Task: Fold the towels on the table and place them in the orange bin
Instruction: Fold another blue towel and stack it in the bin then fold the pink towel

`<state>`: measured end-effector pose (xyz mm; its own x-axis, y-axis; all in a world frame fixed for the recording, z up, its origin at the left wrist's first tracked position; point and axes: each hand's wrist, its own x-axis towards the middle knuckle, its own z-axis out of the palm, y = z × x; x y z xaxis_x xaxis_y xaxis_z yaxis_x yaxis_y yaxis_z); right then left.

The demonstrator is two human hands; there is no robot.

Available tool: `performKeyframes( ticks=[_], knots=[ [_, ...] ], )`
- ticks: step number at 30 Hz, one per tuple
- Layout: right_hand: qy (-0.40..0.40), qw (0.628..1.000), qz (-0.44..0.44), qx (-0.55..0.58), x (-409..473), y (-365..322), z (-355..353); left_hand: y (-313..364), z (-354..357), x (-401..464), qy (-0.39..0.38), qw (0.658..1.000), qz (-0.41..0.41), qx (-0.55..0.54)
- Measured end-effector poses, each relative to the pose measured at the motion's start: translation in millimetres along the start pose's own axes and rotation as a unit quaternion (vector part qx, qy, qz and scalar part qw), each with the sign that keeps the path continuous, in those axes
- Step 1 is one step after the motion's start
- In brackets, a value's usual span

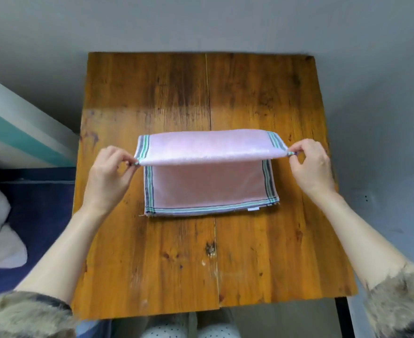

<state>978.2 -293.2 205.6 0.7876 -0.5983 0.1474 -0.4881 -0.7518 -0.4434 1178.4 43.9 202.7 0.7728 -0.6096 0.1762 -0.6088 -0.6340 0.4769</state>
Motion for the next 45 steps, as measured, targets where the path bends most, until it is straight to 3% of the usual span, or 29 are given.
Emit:
performKeyframes(
  ticks=[5, 17, 22, 32, 36, 40, 45],
  knots=[
    [-0.013, 0.999, -0.037, -0.007, -51.7, 14.6, 8.2, 2.8, 13.6, -56.8, -0.057, 0.998, -0.006, 0.011],
    [-0.089, 0.988, -0.091, -0.091, -94.1, 42.5, 31.7, -1.8, 48.5, -108.2, -0.103, 0.993, -0.016, 0.050],
    [-0.086, 0.989, -0.085, -0.089, -94.3, 41.9, 33.0, 3.2, 45.3, -99.8, -0.064, 0.996, -0.033, 0.049],
    [0.058, 0.997, -0.045, 0.024, -48.6, 12.1, 12.8, 17.3, 19.9, -45.8, 0.080, 0.992, 0.007, 0.100],
    [-0.012, 0.998, -0.055, -0.004, -69.3, 21.1, 27.6, 9.5, 34.5, -70.7, 0.008, 0.991, 0.029, 0.127],
    [-0.094, 0.993, -0.065, -0.044, -96.7, 34.4, 43.5, -4.8, 58.6, -110.1, -0.090, 0.983, -0.006, 0.159],
    [-0.125, 0.990, -0.030, -0.063, -102.8, 35.9, 51.8, -1.6, 63.9, -112.9, -0.088, 0.989, -0.054, 0.107]
  ],
)
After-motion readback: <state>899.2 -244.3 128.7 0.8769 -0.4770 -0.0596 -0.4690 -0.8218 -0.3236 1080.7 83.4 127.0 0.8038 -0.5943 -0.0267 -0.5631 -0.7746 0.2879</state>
